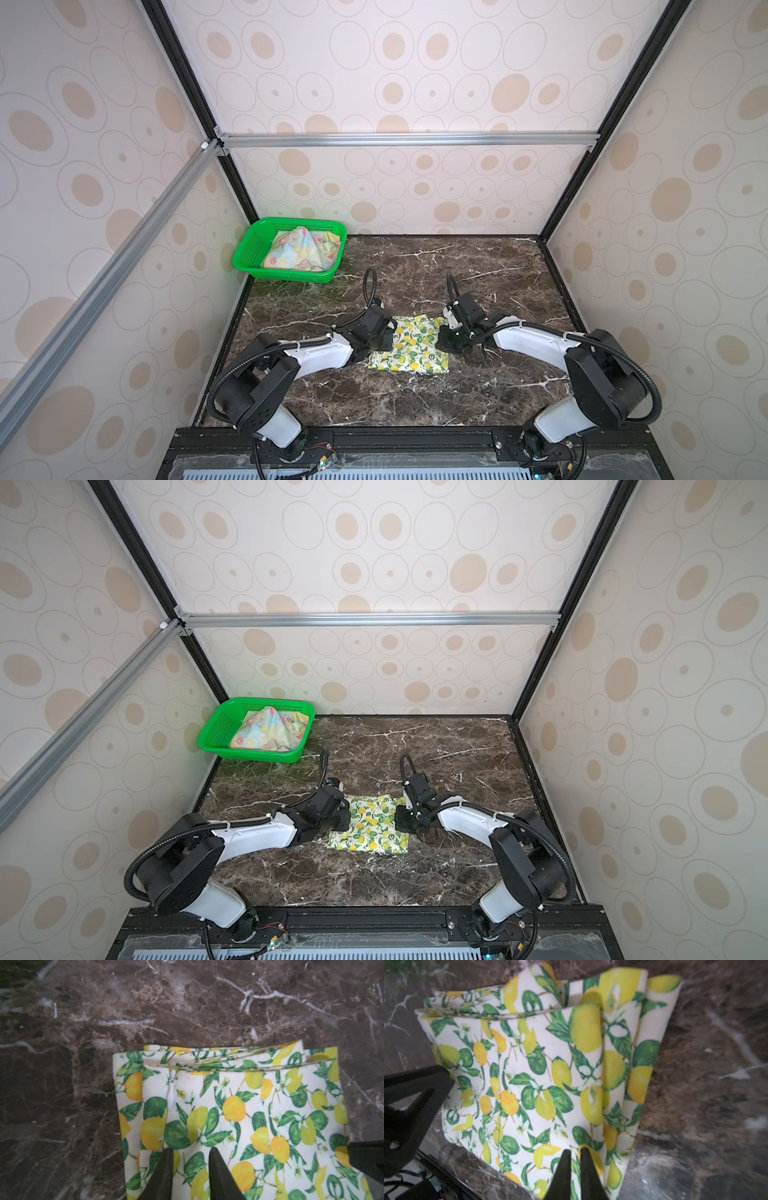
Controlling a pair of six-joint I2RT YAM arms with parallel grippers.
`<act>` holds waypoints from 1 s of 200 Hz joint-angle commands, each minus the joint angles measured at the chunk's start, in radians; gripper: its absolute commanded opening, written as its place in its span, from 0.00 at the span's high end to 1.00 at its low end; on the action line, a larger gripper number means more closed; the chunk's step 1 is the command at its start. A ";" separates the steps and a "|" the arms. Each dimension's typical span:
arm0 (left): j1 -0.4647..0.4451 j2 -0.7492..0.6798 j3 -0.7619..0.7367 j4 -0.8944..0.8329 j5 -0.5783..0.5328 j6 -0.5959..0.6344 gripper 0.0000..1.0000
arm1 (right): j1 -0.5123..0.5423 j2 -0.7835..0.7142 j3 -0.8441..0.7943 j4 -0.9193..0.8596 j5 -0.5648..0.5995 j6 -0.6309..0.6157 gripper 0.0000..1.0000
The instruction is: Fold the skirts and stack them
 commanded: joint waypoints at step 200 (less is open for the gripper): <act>-0.145 0.242 0.104 0.268 0.155 -0.061 0.71 | -0.166 0.088 -0.112 0.148 -0.172 -0.058 0.42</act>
